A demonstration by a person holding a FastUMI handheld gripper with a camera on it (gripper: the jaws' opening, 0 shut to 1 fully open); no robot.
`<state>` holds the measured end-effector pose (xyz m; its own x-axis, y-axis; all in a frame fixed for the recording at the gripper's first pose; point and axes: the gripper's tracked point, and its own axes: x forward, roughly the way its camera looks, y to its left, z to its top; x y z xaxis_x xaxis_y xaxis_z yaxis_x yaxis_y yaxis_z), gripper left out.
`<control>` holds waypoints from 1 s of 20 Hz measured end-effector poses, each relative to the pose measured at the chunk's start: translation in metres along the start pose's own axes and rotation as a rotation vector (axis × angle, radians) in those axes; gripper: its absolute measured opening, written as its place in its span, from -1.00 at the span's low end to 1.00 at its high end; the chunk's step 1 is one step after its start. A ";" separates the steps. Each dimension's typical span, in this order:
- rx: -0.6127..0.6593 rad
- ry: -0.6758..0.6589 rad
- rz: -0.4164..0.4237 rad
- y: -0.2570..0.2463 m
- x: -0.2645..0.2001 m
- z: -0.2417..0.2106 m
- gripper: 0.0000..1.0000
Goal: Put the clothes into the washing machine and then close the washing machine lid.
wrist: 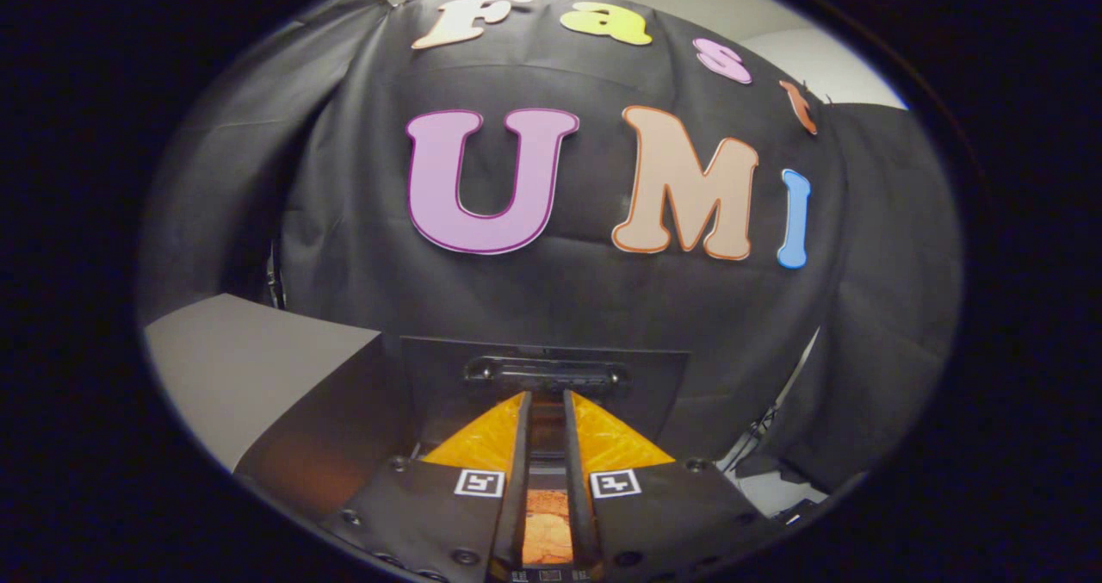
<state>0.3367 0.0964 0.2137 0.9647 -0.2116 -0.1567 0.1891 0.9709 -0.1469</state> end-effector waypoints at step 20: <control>0.079 -0.037 -0.008 0.002 0.105 0.025 0.87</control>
<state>0.4431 0.0786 0.2212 0.9690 -0.2162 -0.1192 0.2090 0.9754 -0.0706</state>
